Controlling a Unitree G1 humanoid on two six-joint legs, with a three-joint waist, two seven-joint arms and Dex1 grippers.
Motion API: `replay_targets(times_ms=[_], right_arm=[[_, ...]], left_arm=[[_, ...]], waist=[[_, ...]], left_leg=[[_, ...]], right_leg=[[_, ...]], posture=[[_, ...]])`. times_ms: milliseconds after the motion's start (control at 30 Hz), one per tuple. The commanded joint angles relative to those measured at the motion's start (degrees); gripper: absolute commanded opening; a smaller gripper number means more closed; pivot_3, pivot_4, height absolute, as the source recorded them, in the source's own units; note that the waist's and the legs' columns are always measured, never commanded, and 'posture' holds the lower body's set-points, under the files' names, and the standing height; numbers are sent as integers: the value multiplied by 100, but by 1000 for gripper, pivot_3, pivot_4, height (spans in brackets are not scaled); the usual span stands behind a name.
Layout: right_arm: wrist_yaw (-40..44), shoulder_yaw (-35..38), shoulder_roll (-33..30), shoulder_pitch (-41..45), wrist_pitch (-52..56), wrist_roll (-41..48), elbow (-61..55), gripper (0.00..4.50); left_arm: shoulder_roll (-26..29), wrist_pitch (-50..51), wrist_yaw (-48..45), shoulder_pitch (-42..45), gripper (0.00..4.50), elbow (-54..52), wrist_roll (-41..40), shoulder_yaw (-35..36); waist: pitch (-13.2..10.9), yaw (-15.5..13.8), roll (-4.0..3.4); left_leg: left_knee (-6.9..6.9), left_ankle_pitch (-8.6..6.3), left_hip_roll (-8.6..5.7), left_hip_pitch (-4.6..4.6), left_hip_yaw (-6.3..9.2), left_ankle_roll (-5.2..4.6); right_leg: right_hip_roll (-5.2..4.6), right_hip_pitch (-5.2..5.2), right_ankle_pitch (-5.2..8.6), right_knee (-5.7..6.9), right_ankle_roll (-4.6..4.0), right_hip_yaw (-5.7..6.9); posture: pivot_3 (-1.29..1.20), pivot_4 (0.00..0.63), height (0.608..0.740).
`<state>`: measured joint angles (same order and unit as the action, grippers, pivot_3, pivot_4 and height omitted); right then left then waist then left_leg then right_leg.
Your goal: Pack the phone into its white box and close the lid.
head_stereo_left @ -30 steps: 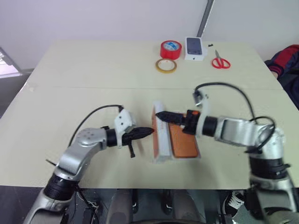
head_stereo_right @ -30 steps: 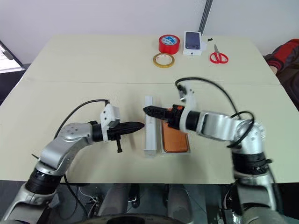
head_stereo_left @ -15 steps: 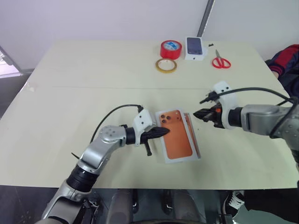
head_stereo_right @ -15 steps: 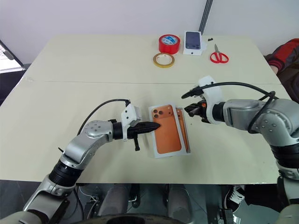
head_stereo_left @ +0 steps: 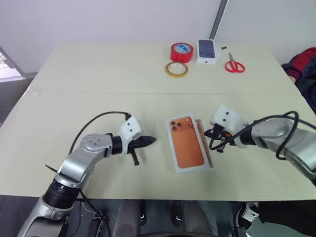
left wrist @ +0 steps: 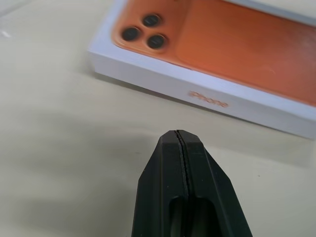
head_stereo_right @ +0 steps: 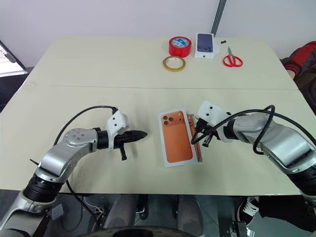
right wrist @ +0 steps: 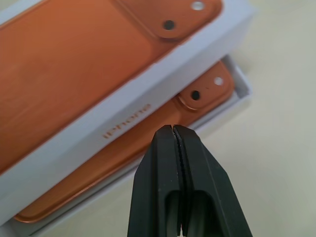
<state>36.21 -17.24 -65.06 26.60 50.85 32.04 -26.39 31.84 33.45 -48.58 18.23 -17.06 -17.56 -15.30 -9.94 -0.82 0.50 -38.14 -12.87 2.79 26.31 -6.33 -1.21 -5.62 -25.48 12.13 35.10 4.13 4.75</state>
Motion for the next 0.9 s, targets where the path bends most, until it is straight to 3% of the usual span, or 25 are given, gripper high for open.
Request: replay_targets(times_ms=[33,133,900], right_arm=[[217,175,57,-67,-17,-221,-256,13],[313,219,134,-112,27,-354,-284,13],[671,547,392,-384,292,-845,-412,13]], left_arm=[[-171,-34,-28,234,0,70,208,-376],[-310,-191,-27,363,0,256,431,-646],[-1222,-180,197,561,0,460,340,-501]], waist=[[0,-1,1],[0,6,1],[0,5,1]], left_leg=[[0,0,0,0,0,0],[-1,0,0,0,1,0],[-9,1,0,-2,3,-2]], right_leg=[[0,0,0,0,0,0],[2,0,0,2,-1,0],[5,4,-1,11,1,2]], posture=[[0,150,736],[0,150,736],[0,150,736]])
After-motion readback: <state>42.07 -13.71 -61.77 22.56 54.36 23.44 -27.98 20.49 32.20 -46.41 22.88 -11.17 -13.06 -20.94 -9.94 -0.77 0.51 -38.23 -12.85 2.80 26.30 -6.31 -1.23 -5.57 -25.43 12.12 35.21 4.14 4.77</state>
